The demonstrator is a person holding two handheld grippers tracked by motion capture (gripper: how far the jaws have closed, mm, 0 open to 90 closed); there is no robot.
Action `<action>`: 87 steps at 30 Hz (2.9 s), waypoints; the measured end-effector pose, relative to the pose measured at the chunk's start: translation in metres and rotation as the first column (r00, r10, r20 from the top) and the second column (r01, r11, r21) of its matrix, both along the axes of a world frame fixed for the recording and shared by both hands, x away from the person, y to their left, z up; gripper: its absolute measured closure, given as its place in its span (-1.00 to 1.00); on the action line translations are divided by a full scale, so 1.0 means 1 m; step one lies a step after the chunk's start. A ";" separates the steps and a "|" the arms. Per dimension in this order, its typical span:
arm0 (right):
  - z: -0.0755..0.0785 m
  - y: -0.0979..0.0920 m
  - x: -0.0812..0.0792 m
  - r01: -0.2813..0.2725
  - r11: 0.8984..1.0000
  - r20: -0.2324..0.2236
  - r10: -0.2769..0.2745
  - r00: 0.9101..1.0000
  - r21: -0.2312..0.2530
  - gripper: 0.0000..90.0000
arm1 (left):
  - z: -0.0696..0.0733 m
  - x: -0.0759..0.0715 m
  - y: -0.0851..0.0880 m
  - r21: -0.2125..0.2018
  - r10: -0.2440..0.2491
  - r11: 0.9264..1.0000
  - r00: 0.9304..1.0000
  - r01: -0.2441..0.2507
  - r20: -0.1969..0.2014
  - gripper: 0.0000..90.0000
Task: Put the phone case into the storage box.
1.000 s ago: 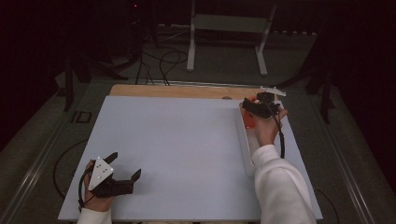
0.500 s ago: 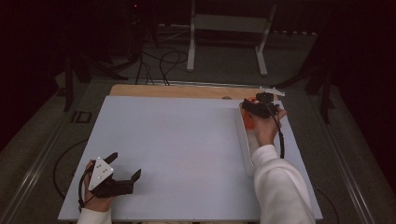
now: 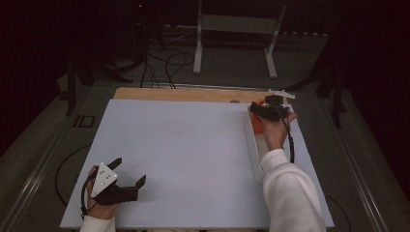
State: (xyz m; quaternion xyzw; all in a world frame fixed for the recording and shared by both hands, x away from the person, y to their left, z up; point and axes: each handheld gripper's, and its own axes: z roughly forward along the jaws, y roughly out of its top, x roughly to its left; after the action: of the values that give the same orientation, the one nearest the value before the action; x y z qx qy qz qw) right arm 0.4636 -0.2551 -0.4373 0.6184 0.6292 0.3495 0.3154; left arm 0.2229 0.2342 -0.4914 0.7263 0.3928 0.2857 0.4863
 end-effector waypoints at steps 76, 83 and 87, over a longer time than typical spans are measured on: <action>0.019 0.017 -0.064 -0.338 0.940 0.081 0.334 0.939 0.044 -0.81 | 0.000 0.001 -0.002 0.000 -0.010 1.000 1.000 0.010 -0.008 -0.99; 0.025 0.020 -0.088 -0.400 0.915 0.102 0.393 0.914 0.062 -0.81 | 0.000 0.002 -0.003 0.001 -0.010 1.000 1.000 0.010 -0.013 -0.99; 0.026 0.020 -0.099 -0.413 0.908 0.110 0.405 0.908 0.070 -0.81 | 0.000 0.002 -0.003 0.003 -0.010 1.000 1.000 0.010 -0.014 -0.99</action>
State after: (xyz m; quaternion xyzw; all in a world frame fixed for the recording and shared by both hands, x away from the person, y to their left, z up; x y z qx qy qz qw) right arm 0.3644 -0.2350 -0.4114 0.4698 0.7128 0.4646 0.2353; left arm 0.2251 0.2315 -0.4917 0.7310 0.3922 0.2787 0.4838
